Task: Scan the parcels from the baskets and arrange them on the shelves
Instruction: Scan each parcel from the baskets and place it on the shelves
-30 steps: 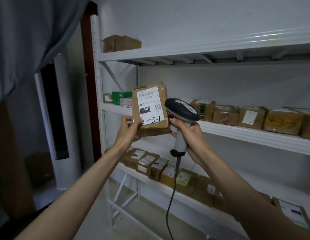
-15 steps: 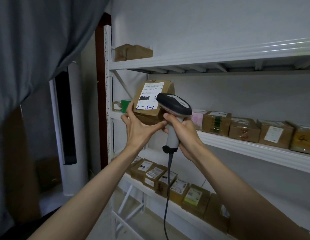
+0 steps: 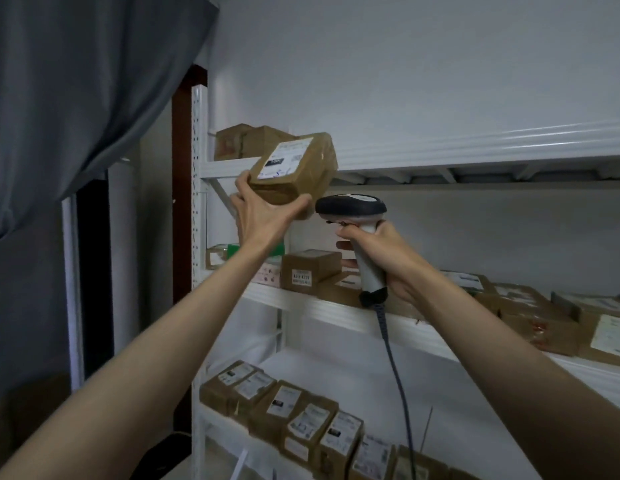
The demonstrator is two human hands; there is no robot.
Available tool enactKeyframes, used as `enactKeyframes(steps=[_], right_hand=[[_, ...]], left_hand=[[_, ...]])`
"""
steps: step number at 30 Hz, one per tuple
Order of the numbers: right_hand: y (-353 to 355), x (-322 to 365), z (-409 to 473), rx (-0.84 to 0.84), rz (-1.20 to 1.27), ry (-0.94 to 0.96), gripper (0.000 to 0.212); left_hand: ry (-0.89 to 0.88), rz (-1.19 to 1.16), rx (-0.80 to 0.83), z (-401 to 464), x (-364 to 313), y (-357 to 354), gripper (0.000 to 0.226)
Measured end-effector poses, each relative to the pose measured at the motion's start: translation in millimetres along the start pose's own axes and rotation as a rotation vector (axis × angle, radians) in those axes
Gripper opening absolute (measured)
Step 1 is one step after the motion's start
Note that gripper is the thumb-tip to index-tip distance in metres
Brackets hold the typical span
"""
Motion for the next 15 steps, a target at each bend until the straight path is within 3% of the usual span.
enactKeyframes(steps=[5, 11, 15], right_hand=[[6.5, 3.2, 39.3, -0.01, -0.088, 0.012, 0.019], [9.3, -15.4, 61.0, -0.028, -0.09, 0.008, 0.028], [10.7, -38.0, 63.2, -0.049, -0.071, -0.012, 0.019]], left_hand=[[-0.004, 0.008, -0.011, 80.1, -6.5, -4.2, 0.118], [0.02, -0.003, -0.01, 164.5, -14.7, -32.6, 0.109], [0.011, -0.047, 0.062, 209.2, -6.7, -63.8, 0.109]])
Point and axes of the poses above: each hand's wrist, its own z-axis towards the middle knuckle, its own y-axis out of the back of the hand, x = y × z, the point moved 4 cm from there along z, towards the middle knuckle, and after that the axes turned 4 degrees about -z, right-handed, at the moved point
